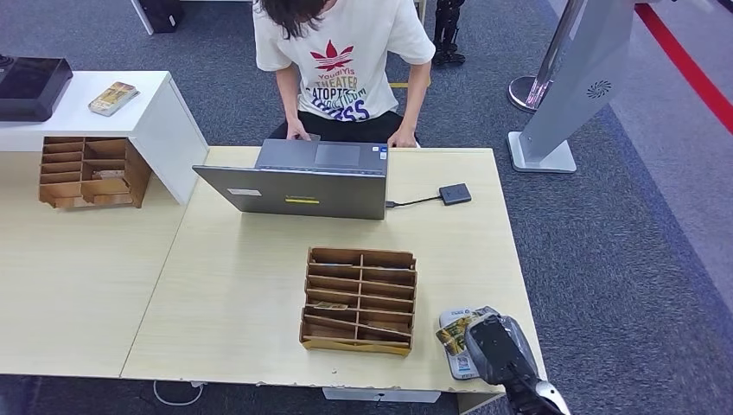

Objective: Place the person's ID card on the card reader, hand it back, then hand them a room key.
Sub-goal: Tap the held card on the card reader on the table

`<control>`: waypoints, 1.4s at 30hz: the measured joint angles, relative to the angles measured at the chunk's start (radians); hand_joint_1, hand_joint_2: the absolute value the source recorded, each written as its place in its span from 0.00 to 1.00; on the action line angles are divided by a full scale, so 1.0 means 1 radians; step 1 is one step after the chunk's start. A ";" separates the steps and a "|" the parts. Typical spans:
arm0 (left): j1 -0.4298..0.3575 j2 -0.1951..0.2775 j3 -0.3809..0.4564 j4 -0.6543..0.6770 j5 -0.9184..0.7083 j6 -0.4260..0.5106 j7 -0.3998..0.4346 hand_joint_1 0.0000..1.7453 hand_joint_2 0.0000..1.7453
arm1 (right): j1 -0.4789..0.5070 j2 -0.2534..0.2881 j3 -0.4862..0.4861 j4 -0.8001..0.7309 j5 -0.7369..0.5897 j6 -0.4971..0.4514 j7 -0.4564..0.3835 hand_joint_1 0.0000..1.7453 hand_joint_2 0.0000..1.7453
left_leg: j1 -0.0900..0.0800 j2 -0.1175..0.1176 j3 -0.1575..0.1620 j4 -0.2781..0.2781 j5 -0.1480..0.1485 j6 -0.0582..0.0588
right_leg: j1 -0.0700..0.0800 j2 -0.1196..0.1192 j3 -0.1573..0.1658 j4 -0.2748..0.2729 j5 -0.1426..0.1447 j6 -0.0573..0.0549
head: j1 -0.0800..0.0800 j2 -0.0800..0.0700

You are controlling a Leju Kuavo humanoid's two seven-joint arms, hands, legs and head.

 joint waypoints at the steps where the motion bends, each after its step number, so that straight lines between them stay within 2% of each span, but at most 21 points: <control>1: 0.000 0.000 0.000 0.000 0.000 0.000 0.000 0.00 0.00 | -0.002 0.000 0.004 0.005 0.000 0.000 0.001 1.00 1.00 | 0.000 0.000 0.000 0.000 0.000 0.000 | 0.000 0.000 0.000 0.000 0.000 0.000 | 0.000 0.000; 10: 0.000 0.000 0.000 0.000 -0.010 0.000 0.004 0.00 0.00 | -0.042 0.009 0.056 0.083 0.002 -0.010 0.034 1.00 1.00 | 0.000 0.001 0.001 0.000 0.000 0.000 | 0.000 0.001 0.001 0.000 0.000 0.000 | 0.000 0.000; 22: -0.002 0.003 0.000 0.000 -0.019 0.000 0.004 0.00 0.00 | -0.105 0.014 0.096 0.190 -0.015 -0.062 0.040 1.00 1.00 | 0.000 0.005 0.015 -0.001 -0.002 0.000 | 0.000 0.004 0.012 -0.001 -0.001 0.001 | 0.000 0.000; 38: 0.000 0.003 0.011 0.000 -0.007 0.000 -0.004 0.00 0.00 | -0.058 -0.011 0.034 0.134 -0.022 -0.108 0.048 1.00 1.00 | -0.001 0.004 0.015 0.000 -0.002 0.004 | 0.000 0.003 0.016 -0.004 0.001 0.005 | 0.000 0.000; 42: 0.000 0.002 0.017 0.000 -0.007 0.000 -0.005 0.00 0.00 | -0.040 -0.010 0.011 0.118 -0.066 -0.119 -0.001 1.00 1.00 | -0.001 0.003 0.013 0.000 -0.002 0.004 | 0.000 0.003 0.015 -0.004 0.000 0.005 | 0.000 0.000</control>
